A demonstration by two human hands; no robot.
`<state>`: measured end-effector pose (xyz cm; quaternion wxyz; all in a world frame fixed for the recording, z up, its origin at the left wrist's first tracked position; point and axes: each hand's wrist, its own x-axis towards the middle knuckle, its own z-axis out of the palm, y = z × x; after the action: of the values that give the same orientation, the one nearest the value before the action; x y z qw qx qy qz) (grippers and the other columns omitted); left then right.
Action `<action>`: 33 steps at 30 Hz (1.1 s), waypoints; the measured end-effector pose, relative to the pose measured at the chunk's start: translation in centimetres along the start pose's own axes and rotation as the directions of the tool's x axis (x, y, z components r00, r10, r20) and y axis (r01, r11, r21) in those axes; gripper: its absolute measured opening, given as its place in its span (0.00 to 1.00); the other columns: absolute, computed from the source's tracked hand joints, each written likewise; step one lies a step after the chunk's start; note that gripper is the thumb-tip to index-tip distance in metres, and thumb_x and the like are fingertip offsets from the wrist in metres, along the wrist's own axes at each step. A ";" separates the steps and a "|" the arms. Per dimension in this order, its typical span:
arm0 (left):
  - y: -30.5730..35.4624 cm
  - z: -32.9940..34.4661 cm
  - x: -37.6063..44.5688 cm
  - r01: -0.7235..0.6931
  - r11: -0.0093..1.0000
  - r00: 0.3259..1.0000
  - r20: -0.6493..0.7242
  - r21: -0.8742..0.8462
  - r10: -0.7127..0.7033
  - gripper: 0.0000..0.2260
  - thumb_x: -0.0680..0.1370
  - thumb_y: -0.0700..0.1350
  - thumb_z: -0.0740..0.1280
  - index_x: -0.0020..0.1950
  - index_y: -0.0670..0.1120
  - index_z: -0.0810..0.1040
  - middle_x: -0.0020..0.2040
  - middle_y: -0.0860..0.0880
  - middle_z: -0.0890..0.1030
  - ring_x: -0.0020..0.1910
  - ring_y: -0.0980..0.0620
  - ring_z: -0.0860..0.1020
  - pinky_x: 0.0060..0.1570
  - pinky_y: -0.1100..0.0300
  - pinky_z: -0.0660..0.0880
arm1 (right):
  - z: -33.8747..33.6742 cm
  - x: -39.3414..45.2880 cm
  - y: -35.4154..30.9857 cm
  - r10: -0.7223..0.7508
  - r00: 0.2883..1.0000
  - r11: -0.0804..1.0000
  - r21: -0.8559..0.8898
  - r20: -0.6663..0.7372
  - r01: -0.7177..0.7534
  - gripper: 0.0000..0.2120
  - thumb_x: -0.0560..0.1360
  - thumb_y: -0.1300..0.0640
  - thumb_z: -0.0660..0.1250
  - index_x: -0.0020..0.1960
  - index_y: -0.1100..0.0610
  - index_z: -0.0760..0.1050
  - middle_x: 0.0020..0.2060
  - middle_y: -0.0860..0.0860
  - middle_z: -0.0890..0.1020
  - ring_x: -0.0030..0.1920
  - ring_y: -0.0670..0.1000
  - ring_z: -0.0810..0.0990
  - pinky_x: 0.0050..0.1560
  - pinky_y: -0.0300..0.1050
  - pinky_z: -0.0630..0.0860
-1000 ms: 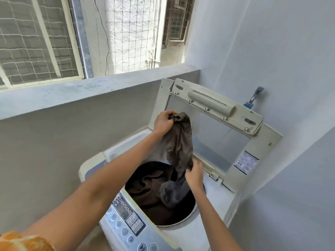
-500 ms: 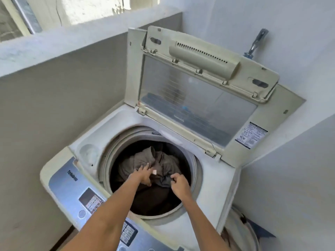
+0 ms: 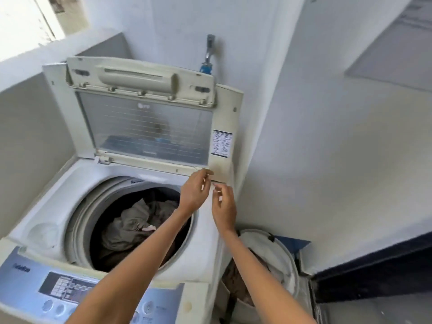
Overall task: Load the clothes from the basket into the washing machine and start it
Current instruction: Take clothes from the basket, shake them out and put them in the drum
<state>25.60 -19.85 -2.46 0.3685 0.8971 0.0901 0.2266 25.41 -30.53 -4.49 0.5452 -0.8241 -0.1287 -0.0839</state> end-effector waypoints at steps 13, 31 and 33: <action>7.6 25.7 -10.2 0.173 0.977 0.695 0.688 0.124 -0.210 0.13 0.78 0.43 0.57 0.62 0.45 0.72 0.59 0.42 0.79 0.59 0.44 0.76 0.53 0.53 0.72 | -16.5 -3.5 20.8 0.567 0.802 0.822 0.064 -0.189 -0.566 0.10 0.79 0.62 0.58 0.57 0.60 0.74 0.53 0.54 0.77 0.55 0.57 0.77 0.54 0.51 0.76; -23.3 44.9 -27.6 0.271 0.740 0.423 0.614 0.616 -0.666 0.27 0.80 0.47 0.60 0.73 0.36 0.57 0.69 0.36 0.65 0.67 0.38 0.67 0.68 0.51 0.64 | 0.7 -20.5 52.7 0.853 0.391 0.487 -0.257 0.346 -0.835 0.13 0.78 0.63 0.59 0.61 0.61 0.73 0.55 0.58 0.78 0.55 0.56 0.77 0.50 0.42 0.72; -24.5 45.9 -27.7 0.260 0.703 0.408 0.585 0.662 -0.701 0.26 0.80 0.46 0.60 0.73 0.36 0.57 0.69 0.36 0.66 0.67 0.39 0.69 0.66 0.51 0.66 | 1.6 -21.2 53.2 0.850 0.391 0.486 -0.237 0.354 -0.841 0.13 0.78 0.63 0.59 0.62 0.60 0.73 0.54 0.57 0.78 0.55 0.55 0.77 0.53 0.44 0.73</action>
<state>23.09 -40.03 -57.79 0.1867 0.8861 0.2282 -0.3577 21.38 -51.47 -57.65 0.4612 -0.7761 0.1924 0.3846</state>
